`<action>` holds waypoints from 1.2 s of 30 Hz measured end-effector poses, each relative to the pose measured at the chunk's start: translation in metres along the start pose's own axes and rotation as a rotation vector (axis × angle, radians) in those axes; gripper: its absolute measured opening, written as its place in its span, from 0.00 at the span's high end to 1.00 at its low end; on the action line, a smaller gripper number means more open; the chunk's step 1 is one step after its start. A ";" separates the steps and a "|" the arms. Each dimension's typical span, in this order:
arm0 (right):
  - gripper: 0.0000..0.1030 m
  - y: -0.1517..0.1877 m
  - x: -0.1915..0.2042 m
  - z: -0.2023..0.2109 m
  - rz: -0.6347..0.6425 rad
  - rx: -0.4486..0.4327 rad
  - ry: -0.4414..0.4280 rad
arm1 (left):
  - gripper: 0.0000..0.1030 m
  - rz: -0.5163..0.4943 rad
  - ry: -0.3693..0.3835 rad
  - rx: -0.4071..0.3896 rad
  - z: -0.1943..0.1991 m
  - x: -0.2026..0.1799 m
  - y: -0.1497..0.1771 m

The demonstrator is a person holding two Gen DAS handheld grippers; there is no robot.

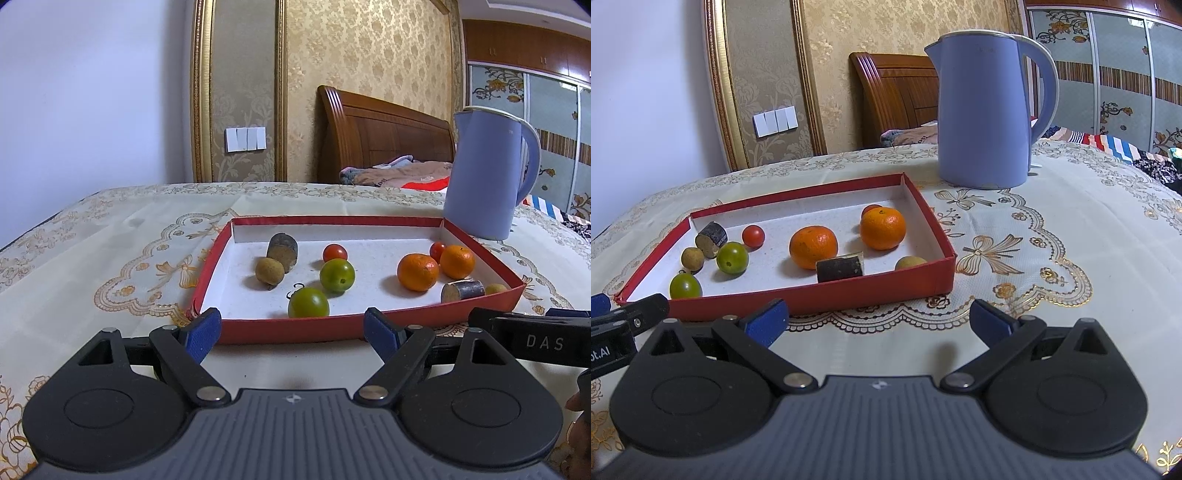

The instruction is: Organize fruits

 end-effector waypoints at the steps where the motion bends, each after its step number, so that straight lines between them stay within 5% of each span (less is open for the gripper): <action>1: 0.00 0.000 0.000 0.000 0.000 0.000 0.000 | 0.18 0.002 0.000 -0.001 0.000 0.000 0.000; 36: 0.00 0.000 -0.001 0.000 -0.009 0.007 -0.003 | 0.18 0.029 0.014 0.001 0.002 0.007 -0.002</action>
Point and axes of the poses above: each gripper's, at about its wrist camera, not at the fingertips, and z roughly against the way its jaws point, x to its left, y to its underside, the point moved 2 cm from there along -z, roughly the way its jaws point, and after that the axes turned 5 degrees about y, right-handed, at the moved point
